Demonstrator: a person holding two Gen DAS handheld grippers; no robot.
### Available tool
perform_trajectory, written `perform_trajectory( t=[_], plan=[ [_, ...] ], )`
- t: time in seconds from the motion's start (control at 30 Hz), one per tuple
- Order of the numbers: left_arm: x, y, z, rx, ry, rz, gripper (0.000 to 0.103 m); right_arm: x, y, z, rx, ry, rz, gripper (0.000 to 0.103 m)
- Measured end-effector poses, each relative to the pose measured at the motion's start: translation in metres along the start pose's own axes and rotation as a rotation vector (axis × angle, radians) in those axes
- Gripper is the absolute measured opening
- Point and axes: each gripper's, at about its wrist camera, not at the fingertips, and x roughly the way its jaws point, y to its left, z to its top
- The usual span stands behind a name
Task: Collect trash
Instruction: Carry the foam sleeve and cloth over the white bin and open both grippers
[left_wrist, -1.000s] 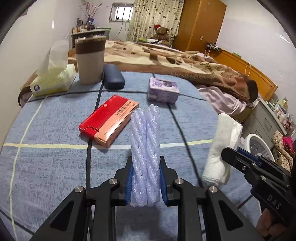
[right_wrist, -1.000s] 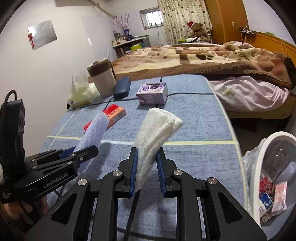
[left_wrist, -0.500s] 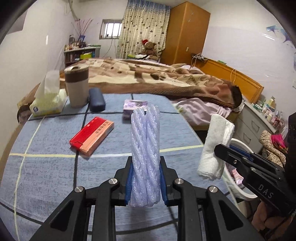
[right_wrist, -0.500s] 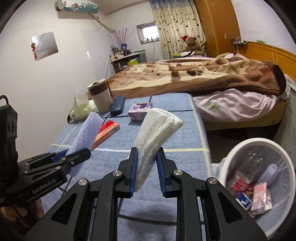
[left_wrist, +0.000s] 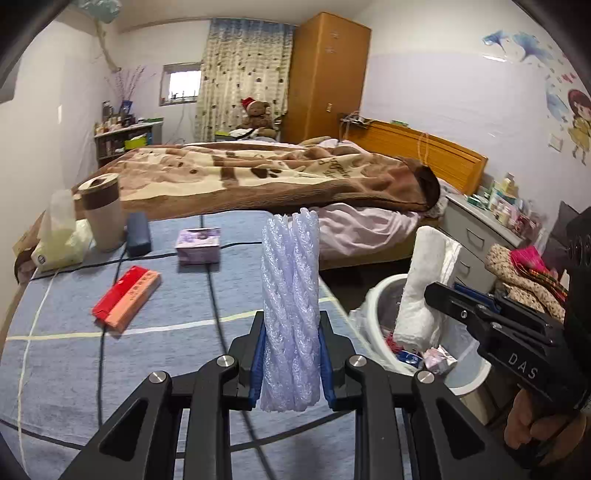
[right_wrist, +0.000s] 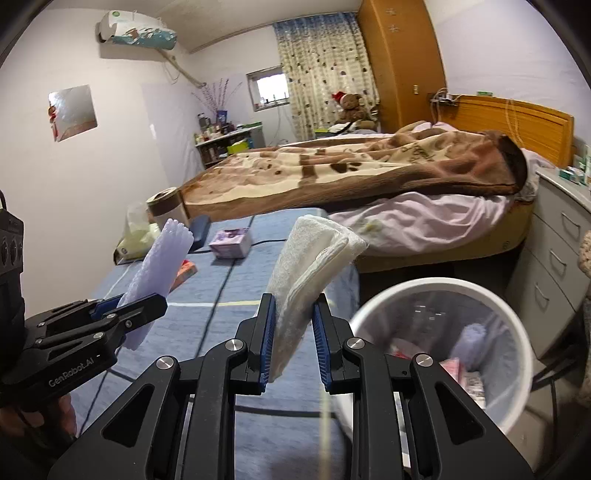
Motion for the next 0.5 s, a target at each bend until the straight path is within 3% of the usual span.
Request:
perform_trajectory(
  t=[0.5],
  plan=[
    [0.018,-0.079,-0.001,0.091,0.015,-0.096,0.025,-0.029,-0.058,-0.009,0.049,-0.018,-0.139,0.021]
  ],
)
